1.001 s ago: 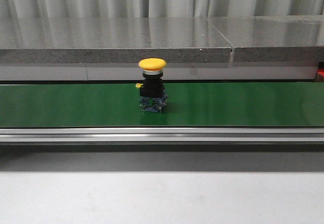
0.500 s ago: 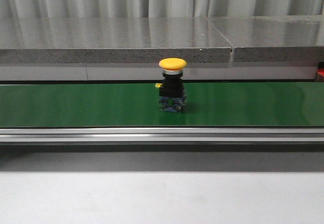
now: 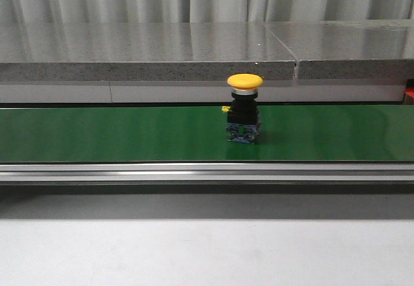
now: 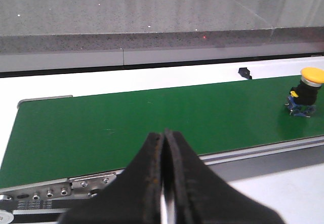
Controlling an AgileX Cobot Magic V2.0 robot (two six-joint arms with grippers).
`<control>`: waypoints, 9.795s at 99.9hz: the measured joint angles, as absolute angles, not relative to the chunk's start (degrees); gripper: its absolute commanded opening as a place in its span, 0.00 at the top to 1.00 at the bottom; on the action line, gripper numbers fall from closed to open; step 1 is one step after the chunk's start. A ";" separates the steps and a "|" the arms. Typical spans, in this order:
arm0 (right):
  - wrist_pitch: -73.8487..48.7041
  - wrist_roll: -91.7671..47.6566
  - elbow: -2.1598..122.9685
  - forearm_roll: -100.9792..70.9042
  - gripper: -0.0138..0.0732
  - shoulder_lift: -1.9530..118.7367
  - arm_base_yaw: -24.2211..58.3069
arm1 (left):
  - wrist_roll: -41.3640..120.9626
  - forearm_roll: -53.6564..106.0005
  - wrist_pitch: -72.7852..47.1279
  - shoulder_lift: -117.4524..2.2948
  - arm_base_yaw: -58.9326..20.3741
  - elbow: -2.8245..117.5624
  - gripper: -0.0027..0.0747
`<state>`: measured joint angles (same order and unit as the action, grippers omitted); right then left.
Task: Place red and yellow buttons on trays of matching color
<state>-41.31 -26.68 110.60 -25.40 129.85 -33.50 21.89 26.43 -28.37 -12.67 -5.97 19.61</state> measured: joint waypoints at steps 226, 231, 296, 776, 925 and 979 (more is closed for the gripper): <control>-40.71 -41.82 48.43 -32.35 0.16 70.70 -4.76 | 21.89 26.43 -28.37 -12.67 -5.97 19.61 0.99; -40.23 -41.82 48.43 -32.35 0.16 71.94 -4.49 | 21.89 26.43 -28.37 -12.67 -5.97 19.61 0.99; -31.27 -47.85 49.76 -35.80 0.17 81.44 -4.11 | 21.89 26.43 -28.37 -12.67 -5.97 19.61 0.99; -28.89 -43.06 51.34 -43.96 0.12 73.93 -51.14 | 21.74 26.53 -28.37 -12.60 -5.97 19.61 0.99; -31.55 -44.55 39.77 -37.83 0.92 42.20 -7.77 | 21.74 26.53 -28.37 -12.60 -5.97 19.61 0.99; -31.55 -44.65 39.77 -37.83 0.92 42.20 -7.77 | 21.74 26.53 -28.37 -12.60 -5.97 19.61 0.99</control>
